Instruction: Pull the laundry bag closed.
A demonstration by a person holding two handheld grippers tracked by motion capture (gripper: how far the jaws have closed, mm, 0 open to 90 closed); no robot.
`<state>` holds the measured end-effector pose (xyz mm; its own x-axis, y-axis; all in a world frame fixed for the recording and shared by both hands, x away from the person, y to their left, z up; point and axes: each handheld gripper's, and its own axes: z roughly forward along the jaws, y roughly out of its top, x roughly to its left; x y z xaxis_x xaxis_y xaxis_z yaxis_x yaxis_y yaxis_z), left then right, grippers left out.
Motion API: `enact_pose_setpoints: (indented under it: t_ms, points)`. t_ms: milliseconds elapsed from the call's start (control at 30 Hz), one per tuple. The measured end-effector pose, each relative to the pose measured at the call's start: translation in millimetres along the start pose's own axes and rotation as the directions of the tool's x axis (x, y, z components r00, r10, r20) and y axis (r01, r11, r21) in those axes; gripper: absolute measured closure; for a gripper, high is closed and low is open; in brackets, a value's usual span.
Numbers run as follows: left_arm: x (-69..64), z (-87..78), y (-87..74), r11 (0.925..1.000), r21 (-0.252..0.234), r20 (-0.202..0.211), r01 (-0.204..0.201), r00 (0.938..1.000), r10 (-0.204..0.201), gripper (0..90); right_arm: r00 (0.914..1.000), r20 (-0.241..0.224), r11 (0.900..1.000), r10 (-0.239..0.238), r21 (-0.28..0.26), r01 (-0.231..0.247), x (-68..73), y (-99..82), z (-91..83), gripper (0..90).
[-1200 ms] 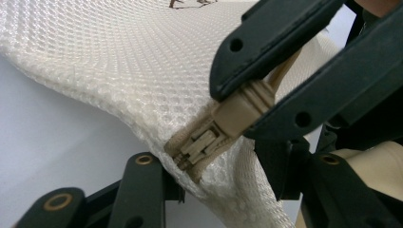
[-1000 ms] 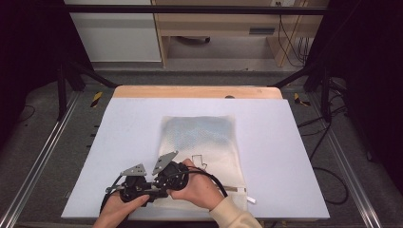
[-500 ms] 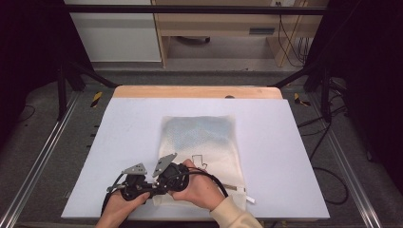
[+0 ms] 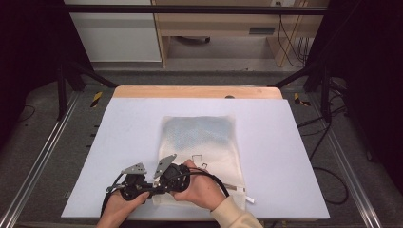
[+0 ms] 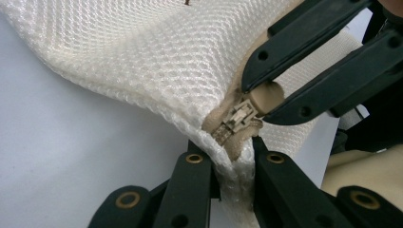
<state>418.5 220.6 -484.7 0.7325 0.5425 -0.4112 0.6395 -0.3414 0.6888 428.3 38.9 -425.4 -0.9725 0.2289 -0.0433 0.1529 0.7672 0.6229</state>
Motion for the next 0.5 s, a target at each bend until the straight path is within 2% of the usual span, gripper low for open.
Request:
enact_pose_setpoints:
  t_ms: [400, 467, 500]
  points:
    - [-5.2, -2.9, 3.2, 0.9998, -0.005, -0.019, -0.020, 0.9996, 0.020, 86.3, 0.9998, 0.021, 0.9994, 0.004, 0.033, -0.005, -1.6, -4.2, -5.3, 82.5]
    - [-5.4, -3.2, 3.0, 0.9999, -0.001, -0.015, -0.013, 0.9998, 0.013, 86.2, 0.9998, 0.019, 0.9994, 0.004, 0.033, -0.005, -1.8, -4.9, -4.8, 82.6]
    - [-4.3, -3.4, 2.4, 1.0000, -0.002, -0.026, -0.002, 0.9997, 0.002, 86.2, 0.9999, 0.016, 0.9993, 0.004, 0.037, -0.005, -0.3, -5.0, -5.2, 82.6]
